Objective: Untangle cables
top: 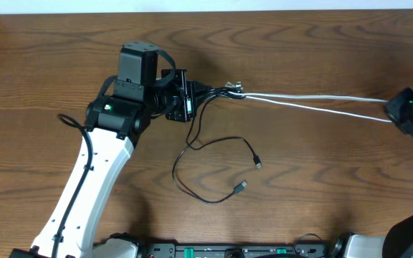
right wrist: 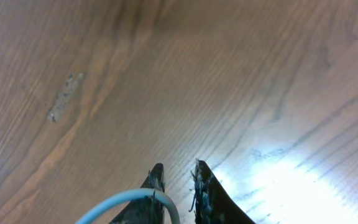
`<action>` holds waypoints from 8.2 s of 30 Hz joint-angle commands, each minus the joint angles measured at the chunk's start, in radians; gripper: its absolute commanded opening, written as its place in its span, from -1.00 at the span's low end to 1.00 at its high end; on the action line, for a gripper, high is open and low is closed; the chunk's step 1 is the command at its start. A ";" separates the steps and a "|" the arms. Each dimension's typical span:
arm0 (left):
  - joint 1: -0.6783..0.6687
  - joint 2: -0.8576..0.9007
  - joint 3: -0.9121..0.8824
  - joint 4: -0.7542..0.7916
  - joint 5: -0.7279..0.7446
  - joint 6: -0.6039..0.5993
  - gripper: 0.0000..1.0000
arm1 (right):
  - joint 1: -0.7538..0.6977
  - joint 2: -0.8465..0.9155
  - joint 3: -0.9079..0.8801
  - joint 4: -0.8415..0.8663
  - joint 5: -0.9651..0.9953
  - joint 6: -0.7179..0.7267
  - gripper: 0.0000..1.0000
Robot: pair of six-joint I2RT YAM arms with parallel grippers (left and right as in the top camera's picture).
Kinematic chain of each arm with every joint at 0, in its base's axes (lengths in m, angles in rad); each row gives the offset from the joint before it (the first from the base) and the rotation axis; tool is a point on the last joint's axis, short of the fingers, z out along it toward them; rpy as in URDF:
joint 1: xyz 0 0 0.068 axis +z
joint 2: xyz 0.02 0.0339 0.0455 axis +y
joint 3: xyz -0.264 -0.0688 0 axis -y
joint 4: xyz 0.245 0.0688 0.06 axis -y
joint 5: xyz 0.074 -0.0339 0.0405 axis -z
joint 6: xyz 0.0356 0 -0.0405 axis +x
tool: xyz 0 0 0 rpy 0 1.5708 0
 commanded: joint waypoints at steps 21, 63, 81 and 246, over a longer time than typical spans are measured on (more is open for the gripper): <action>0.034 -0.003 0.022 0.001 -0.004 1.369 -0.85 | -0.080 0.002 0.003 0.049 -0.456 -0.400 0.07; -0.205 0.433 0.022 -0.055 -0.332 1.571 -0.27 | 0.280 0.002 0.009 0.064 -0.460 -0.398 0.69; -0.200 0.451 0.040 0.101 -0.261 1.564 -0.78 | 0.323 0.002 0.009 0.064 -0.479 -0.410 0.70; 0.189 0.088 0.041 -0.035 0.130 1.464 -0.85 | 0.386 0.185 0.008 0.514 -1.163 -0.234 -0.98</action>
